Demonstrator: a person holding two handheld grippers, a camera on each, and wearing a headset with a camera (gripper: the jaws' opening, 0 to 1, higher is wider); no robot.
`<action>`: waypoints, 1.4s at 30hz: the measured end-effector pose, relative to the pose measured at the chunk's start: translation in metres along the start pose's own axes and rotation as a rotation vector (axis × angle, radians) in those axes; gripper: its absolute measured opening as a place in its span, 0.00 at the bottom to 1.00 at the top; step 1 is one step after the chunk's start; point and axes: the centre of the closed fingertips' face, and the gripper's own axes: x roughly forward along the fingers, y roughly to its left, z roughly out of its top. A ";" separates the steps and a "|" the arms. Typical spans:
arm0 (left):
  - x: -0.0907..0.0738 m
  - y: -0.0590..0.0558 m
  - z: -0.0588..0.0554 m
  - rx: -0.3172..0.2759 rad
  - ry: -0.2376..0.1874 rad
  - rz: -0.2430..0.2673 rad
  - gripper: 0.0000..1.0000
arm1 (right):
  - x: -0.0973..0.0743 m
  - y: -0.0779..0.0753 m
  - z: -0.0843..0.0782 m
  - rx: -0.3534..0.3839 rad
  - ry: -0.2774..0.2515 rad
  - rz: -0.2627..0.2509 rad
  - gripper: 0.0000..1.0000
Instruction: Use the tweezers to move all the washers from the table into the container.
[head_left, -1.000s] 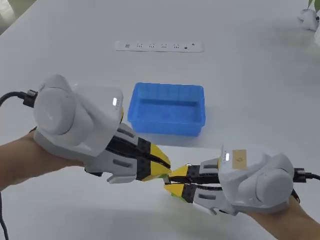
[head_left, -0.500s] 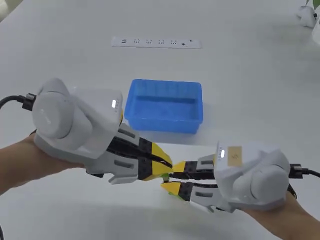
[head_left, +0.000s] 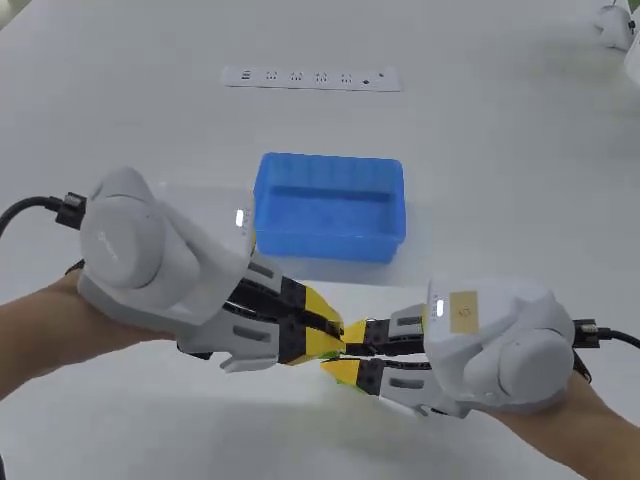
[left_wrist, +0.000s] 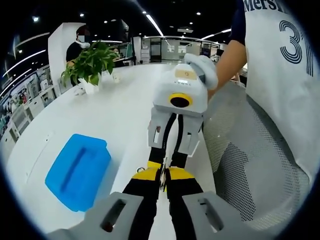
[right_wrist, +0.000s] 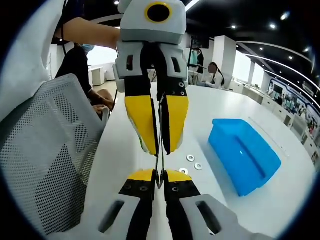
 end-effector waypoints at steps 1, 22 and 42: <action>-0.001 0.000 0.001 -0.001 -0.008 0.001 0.09 | 0.000 -0.001 0.000 0.005 -0.001 0.000 0.08; -0.010 -0.006 0.016 0.034 -0.054 0.003 0.07 | 0.000 0.003 0.009 0.012 -0.012 0.025 0.08; -0.022 -0.005 0.021 0.062 -0.049 0.006 0.06 | -0.001 -0.003 0.019 -0.030 -0.011 -0.022 0.11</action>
